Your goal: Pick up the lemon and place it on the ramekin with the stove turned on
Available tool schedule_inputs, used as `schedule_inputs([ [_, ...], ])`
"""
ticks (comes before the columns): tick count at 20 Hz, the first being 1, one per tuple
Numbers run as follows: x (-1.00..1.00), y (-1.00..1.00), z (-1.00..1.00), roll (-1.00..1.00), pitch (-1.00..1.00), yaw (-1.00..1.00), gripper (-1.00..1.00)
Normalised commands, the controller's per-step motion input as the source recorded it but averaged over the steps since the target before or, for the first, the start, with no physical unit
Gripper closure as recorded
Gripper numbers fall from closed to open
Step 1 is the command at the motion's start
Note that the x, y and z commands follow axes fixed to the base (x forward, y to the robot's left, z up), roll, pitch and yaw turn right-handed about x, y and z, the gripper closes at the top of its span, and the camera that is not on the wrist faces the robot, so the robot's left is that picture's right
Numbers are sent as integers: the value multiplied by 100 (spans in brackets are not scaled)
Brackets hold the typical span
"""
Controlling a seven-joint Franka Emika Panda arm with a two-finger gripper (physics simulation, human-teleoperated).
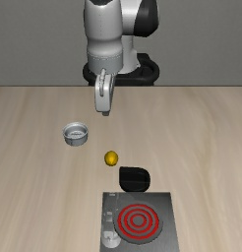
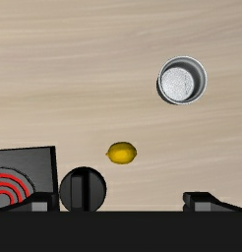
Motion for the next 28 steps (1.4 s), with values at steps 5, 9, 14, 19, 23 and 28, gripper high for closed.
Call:
schedule_inputs([
  [5,0,0,-100,0,0,0,-100],
  [9,0,0,-100,0,0,0,-100],
  [14,0,0,-100,0,0,0,-100],
  [19,0,0,-100,0,0,0,-100],
  [23,0,0,-100,0,0,0,-100],
  [28,-20,0,0,0,0,0,100],
])
